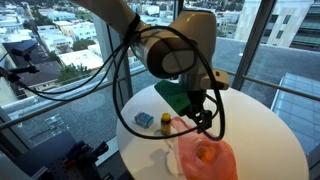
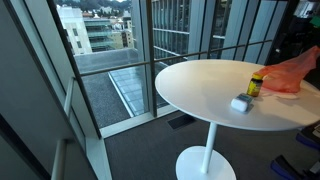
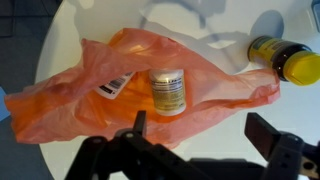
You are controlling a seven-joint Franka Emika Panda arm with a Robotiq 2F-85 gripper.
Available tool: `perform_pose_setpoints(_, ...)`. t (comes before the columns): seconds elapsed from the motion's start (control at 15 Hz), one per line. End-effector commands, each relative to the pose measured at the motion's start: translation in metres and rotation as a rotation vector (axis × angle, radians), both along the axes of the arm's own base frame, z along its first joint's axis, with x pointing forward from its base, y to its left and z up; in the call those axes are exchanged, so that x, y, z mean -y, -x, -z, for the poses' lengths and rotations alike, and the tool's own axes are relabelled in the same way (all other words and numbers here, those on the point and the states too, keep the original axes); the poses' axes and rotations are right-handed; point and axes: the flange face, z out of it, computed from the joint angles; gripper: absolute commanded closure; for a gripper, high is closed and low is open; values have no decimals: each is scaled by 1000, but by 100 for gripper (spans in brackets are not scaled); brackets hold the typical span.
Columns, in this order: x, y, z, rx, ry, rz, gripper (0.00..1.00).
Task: Remove the white bottle from the plastic bag
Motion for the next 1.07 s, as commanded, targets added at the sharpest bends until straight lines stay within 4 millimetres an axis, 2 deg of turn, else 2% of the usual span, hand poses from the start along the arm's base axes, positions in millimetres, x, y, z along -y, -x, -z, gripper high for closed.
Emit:
perform_pose_setpoints(0.0,6,3,10,-11,22,-55,0)
perform_pose_setpoints(0.47,28,16,35,-56,5,-107,0)
perform_pose_setpoints(1.0,57,33,64,-106,1,-80,0)
